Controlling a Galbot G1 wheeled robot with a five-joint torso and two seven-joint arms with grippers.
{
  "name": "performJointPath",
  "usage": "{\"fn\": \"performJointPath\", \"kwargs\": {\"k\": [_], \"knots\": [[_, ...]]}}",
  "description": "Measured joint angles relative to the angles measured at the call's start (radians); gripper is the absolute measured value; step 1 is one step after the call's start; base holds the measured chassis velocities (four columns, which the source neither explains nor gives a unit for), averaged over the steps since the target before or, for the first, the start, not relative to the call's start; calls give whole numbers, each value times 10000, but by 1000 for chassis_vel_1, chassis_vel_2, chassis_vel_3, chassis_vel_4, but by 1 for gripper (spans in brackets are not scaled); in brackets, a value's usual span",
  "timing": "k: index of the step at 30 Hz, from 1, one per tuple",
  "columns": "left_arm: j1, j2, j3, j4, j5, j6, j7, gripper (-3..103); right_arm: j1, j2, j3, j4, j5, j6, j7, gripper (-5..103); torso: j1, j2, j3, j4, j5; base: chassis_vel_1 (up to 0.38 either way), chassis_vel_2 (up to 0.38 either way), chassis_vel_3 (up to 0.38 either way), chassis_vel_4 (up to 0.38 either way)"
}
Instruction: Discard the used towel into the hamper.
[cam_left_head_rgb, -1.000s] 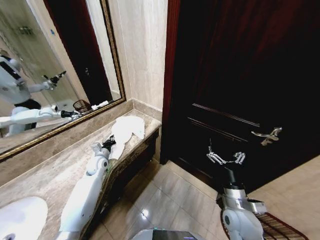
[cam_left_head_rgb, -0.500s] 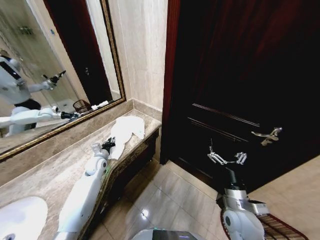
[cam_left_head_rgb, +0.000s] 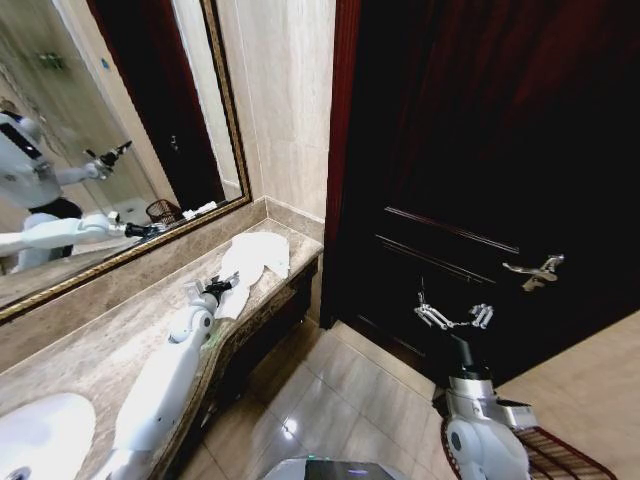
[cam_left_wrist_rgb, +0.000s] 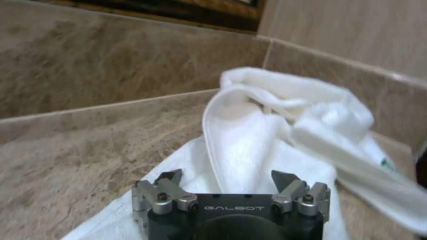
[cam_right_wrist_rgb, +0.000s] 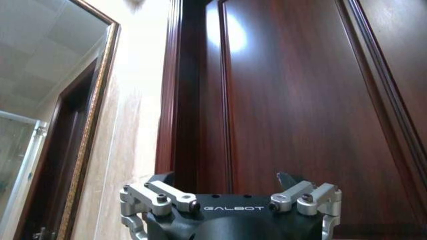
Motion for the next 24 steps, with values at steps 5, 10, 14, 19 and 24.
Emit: {"fn": "performJointPath", "kwargs": {"k": [5,10,14,19,24], "knots": [[-26,-5,176,95,615,-47,348,76,-13,15,1,13,-10,0,0,100,-1,1,-1,0,2,0,0,0,0],[16,43,225,145,882,-106,386,62,85,53,29,-101,-263,57,6,100,-1,1,-1,1,3,0,0,0,0],[94,79,193,110,956,-108,385,51,84,84,-17,-110,-241,57,31,100,-1,1,-1,0,1,0,0,0,0],[185,115,158,70,980,-114,385,42,68,100,-48,-120,-187,56,43,100,-1,1,-2,-1,1,0,0,0,0],[351,119,100,-72,973,-141,388,26,59,104,-57,-121,-130,54,46,100,-1,1,-1,0,0,0,0,0,0]]}}
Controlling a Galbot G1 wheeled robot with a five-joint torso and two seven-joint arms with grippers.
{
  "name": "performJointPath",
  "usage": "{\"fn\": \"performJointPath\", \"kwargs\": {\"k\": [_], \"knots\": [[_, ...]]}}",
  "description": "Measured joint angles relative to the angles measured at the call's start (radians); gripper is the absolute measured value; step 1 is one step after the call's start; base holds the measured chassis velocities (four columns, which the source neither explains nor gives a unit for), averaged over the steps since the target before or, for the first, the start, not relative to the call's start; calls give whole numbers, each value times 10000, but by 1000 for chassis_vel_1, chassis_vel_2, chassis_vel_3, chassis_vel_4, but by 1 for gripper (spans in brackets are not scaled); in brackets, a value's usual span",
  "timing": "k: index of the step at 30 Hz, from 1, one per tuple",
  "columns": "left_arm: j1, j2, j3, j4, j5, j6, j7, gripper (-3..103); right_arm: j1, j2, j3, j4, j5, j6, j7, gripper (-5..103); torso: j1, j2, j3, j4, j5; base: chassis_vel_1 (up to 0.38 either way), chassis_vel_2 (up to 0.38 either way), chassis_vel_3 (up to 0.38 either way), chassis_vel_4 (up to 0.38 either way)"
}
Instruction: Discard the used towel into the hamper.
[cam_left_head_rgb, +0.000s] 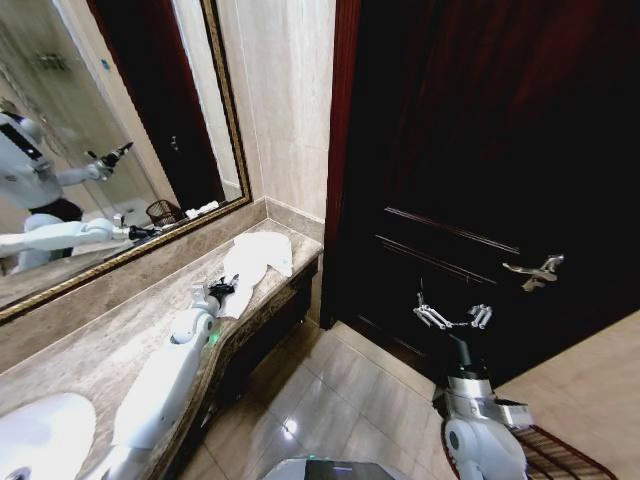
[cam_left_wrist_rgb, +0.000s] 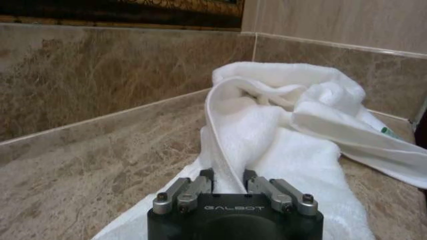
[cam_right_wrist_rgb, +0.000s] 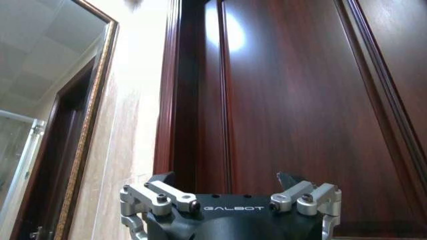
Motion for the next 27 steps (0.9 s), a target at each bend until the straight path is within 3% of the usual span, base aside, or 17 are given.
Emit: {"fn": "performJointPath", "kwargs": {"k": [8,18,23,27], "knots": [[43,-111,-41,-81,-175,-235,-145,6,-52,16,-25,1,46,15,6,100,1,-1,2,0,-3,0,0,0,0],[363,-301,-174,-520,-407,-1020,55,6,-57,2,-17,74,57,13,48,100,2,-1,3,1,-6,0,0,0,0],[623,-543,-334,-910,-249,-1828,146,6,-93,27,-2,86,23,16,39,100,2,-1,2,1,-2,0,0,0,0],[1164,-1049,-418,-1598,558,-3291,314,6,-126,58,-39,172,-34,28,-18,100,1,-1,1,1,1,0,0,0,0]]}}
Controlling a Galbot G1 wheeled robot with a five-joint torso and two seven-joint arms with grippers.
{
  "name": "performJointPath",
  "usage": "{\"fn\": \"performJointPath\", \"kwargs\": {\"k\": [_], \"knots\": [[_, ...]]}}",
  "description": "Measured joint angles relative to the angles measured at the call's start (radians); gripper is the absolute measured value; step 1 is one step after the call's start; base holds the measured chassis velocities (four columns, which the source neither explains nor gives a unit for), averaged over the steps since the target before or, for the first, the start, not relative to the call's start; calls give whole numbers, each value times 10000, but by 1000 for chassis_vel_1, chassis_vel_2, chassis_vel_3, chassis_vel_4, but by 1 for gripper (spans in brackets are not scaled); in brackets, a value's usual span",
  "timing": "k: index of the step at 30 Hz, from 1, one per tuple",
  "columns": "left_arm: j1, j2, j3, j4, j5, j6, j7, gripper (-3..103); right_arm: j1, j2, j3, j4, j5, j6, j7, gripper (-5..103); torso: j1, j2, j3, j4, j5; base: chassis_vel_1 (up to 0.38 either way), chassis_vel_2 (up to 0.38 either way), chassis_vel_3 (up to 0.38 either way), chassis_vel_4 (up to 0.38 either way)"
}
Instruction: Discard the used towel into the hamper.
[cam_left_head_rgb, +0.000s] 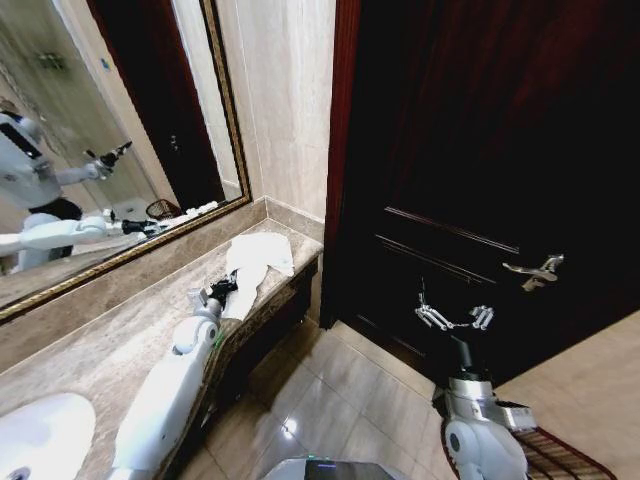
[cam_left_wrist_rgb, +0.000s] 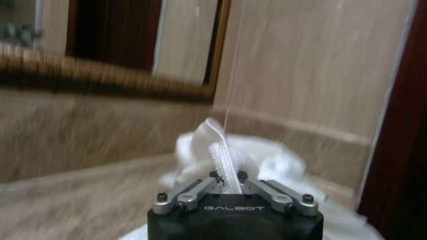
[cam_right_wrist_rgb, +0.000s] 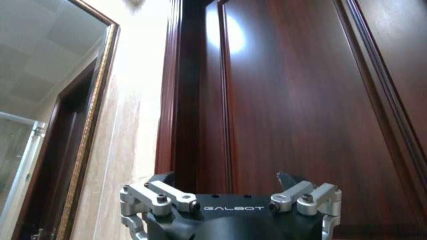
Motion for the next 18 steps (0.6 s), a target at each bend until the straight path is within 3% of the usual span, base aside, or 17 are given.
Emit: {"fn": "performJointPath", "kwargs": {"k": [5,8,12,15,16,17,18], "knots": [[281,-238,-44,-621,591,-694,74,6,-43,-6,4,74,-1,9,-10,100,0,0,0,0,0,0,0,0,0],[768,-672,-187,-1799,1064,-1237,76,6,-120,-7,29,171,10,38,-11,100,0,0,0,-1,2,0,0,0,0],[1151,-1109,-281,-2384,1390,-1584,75,6,-132,-20,55,212,50,42,-11,100,0,0,-1,0,-1,0,0,0,0],[1843,-2159,-416,-2952,2267,-2572,58,6,-103,-44,78,203,122,60,-11,100,-1,0,-1,2,-1,0,0,0,0],[2047,-2682,-475,-2992,2695,-3266,-28,6,-123,-38,51,196,125,73,-15,100,-1,0,-1,1,-1,0,0,0,0],[2047,-2682,-475,-2992,2695,-3266,-28,6,-123,-38,51,196,125,73,-15,100,-1,0,-1,1,-1,0,0,0,0],[2230,-3073,-539,-3060,3023,-3703,-98,6,-156,-22,18,191,126,94,-18,100,0,0,0,-2,-2,0,0,0,0]]}}
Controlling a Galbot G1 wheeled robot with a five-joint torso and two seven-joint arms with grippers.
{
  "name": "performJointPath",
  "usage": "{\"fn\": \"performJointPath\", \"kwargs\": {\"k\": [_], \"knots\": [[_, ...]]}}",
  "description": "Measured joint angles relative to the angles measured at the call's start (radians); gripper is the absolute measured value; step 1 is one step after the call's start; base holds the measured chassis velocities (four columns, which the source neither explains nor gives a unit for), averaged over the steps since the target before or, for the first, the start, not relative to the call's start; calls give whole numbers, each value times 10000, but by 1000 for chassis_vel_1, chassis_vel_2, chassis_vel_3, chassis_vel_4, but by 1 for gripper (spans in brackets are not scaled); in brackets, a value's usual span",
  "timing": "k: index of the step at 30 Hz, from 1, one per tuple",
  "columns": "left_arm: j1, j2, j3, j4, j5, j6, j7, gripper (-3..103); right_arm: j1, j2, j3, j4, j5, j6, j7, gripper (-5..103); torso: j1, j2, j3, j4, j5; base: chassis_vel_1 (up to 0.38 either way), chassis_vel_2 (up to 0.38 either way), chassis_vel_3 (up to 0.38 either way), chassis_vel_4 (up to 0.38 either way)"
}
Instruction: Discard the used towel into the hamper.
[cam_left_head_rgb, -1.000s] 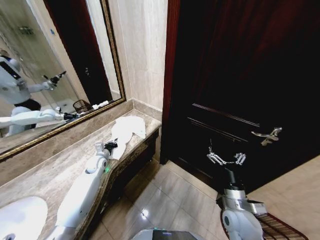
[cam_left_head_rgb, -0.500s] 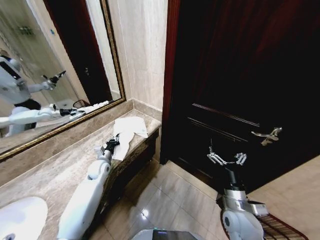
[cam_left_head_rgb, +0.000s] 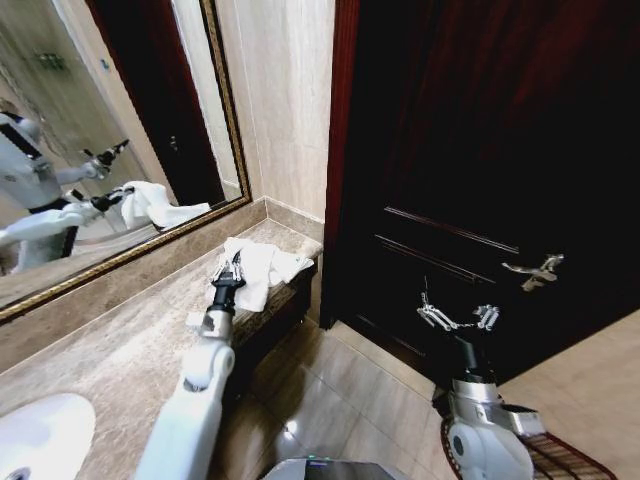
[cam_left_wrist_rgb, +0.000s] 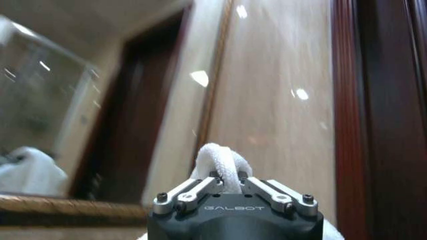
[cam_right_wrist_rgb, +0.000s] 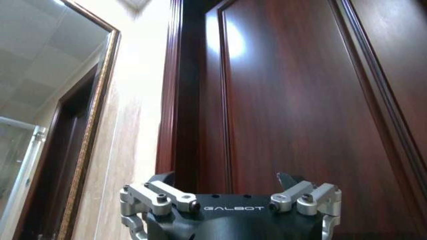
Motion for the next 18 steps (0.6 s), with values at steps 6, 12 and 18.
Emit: {"fn": "performJointPath", "kwargs": {"k": [6,12,18], "knots": [[1023,-1127,-212,-909,912,-777,-141,6,-64,26,-173,-59,50,206,-2,100,0,0,0,1,6,0,0,0,0],[2127,-1151,71,-1983,1304,-883,-291,6,254,-175,-373,-611,-155,1397,-171,100,-1,0,0,2,5,0,0,0,0],[2800,-1126,58,-2599,1736,-767,-361,6,639,-993,-218,385,-335,1132,251,100,0,1,0,1,2,0,0,0,0]]}}
